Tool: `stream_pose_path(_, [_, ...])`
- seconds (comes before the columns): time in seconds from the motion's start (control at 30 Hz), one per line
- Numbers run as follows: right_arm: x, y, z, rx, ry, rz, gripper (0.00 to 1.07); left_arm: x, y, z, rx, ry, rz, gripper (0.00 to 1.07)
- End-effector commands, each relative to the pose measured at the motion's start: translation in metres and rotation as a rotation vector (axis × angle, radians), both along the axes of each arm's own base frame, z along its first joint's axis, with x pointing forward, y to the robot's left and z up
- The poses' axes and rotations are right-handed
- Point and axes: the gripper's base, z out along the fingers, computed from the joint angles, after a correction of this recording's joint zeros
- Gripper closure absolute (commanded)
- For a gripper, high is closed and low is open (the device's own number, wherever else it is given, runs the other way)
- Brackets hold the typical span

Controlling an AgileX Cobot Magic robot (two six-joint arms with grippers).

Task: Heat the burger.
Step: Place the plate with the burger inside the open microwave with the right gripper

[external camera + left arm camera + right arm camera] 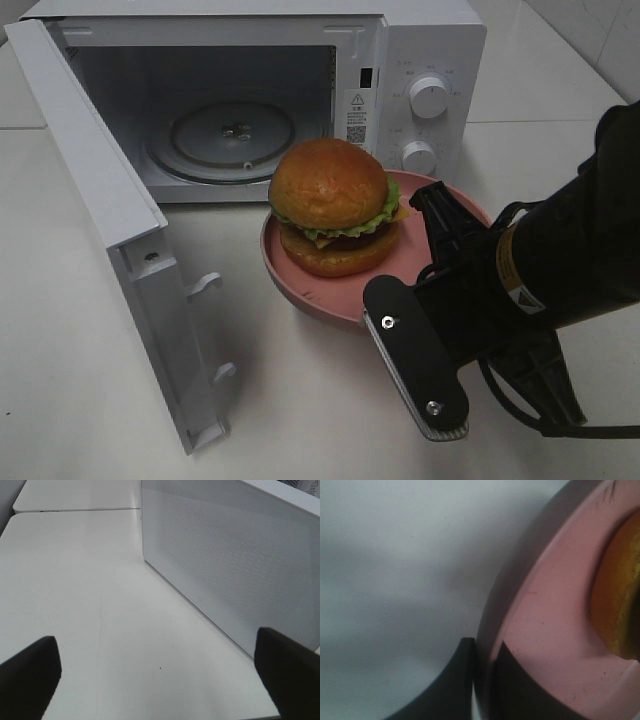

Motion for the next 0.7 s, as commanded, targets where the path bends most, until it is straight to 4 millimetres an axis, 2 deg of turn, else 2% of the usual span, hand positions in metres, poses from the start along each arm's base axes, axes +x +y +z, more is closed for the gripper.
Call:
stream_pose_path(0.03, [0.004, 0.003, 0.007, 0.037, -0.037, 0.080, 1.07, -0.003, -0.001, 0.000, -0.006, -0.018, -0.002, 0.06])
stream_pose_path(0.27, [0.020, -0.001, 0.020, 0.057, -0.023, 0.123, 1.07, -0.003, -0.001, 0.000, -0.006, -0.018, -0.002, 0.06])
stream_pose_path(0.7, [0.036, -0.011, 0.030, 0.094, 0.007, 0.191, 1.07, -0.003, -0.001, 0.000, -0.006, -0.018, -0.002, 0.06])
